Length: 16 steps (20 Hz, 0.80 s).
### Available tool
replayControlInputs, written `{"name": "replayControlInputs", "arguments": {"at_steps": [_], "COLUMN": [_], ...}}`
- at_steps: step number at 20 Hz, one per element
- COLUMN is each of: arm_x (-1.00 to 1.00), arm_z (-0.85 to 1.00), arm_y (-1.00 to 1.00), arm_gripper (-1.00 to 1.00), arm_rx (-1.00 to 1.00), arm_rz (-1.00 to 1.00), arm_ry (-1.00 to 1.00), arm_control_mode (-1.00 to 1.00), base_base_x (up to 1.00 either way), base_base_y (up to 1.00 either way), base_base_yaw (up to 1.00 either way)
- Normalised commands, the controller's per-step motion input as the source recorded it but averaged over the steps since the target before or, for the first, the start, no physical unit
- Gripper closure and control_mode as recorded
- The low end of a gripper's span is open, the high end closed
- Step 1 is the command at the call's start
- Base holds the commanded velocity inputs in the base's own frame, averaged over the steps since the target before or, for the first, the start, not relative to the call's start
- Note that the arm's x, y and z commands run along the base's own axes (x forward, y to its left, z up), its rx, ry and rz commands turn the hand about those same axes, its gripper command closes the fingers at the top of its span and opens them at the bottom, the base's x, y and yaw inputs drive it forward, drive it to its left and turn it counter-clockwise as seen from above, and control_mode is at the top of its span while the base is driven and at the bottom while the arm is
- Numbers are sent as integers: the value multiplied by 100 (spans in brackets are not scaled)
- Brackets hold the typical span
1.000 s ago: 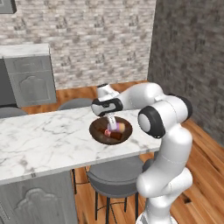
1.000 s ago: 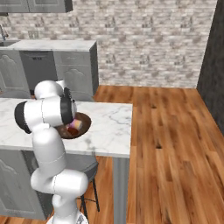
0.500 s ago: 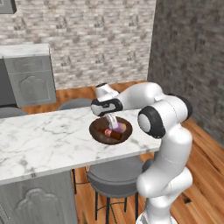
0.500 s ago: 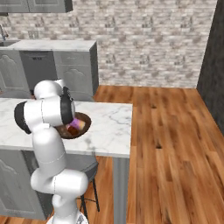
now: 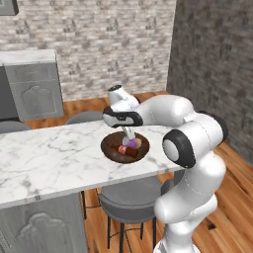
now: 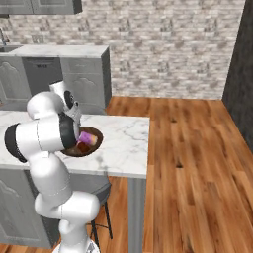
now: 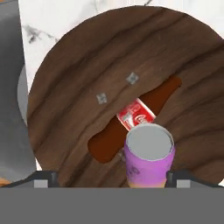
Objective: Open the fridge, grab two sodas, and place both sodas inside the bowl with ice on the dining counter.
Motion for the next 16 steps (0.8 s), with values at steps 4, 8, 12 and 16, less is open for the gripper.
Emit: {"name": "replayControlInputs", "arguments": {"at_steps": [4,8,12,16], "arm_x": [-43,-56,-61,-65], "arm_z": [56,54,47,39], "arm_y": [0,-1,-1,-8], "arm_gripper": [-100,-100,-100,-100], "arm_rx": [2,8,9,7], "arm_rz": [0,0,0,0], "arm_ry": [-13,-11,-11,-11], "arm_control_mode": [-100,-100,-100,-100], "base_base_x": [0,0,0,0], "base_base_y": [0,0,0,0], "base_base_yaw": [0,0,0,0]}}
